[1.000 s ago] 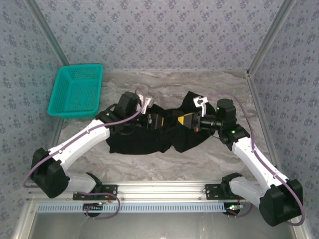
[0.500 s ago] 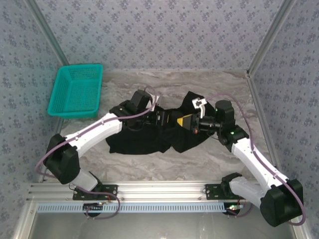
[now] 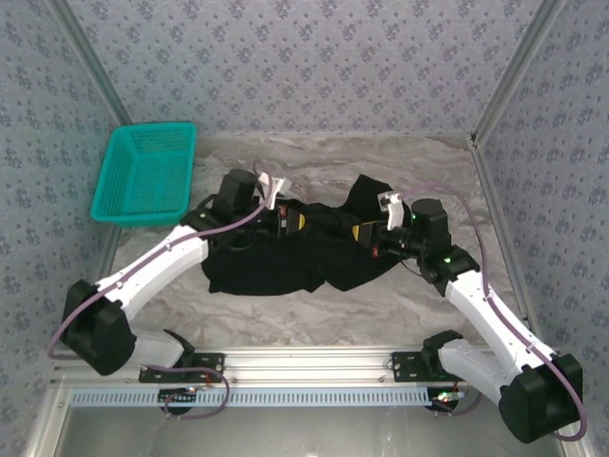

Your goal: Fold the inside-out t-shirt

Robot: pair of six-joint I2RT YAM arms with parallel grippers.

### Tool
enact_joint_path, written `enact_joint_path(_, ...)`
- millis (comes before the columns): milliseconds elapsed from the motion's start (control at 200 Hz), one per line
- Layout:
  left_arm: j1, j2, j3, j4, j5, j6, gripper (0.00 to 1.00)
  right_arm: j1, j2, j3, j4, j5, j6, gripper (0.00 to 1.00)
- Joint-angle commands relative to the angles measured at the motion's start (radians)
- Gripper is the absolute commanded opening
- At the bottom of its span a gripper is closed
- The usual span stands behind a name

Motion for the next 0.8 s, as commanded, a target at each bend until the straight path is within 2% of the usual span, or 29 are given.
enact_joint_path(0,0.024,-0.052,-0.038,0.076,0.135,0.028,0.00,0.004,-0.011,0.029,-0.098,0.142,-0.018,0.03)
enact_joint_path(190,0.018,-0.053,-0.063,0.089,0.162,0.095,0.00,0.048,-0.020,0.082,-0.201,0.186,-0.132,0.27)
enact_joint_path(290,0.007,-0.047,-0.063,0.088,0.165,0.135,0.00,0.104,-0.023,0.115,-0.259,0.191,-0.212,0.37)
enact_joint_path(420,-0.014,-0.035,-0.061,0.079,0.180,0.189,0.00,0.204,-0.008,0.145,-0.281,0.269,-0.281,0.50)
enact_joint_path(620,-0.041,-0.025,-0.054,0.042,0.195,0.245,0.00,0.231,0.130,0.219,-0.245,0.287,-0.301,0.59)
enact_joint_path(794,-0.050,-0.023,-0.042,0.016,0.187,0.259,0.00,0.233,0.206,0.241,-0.204,0.257,-0.298,0.59)
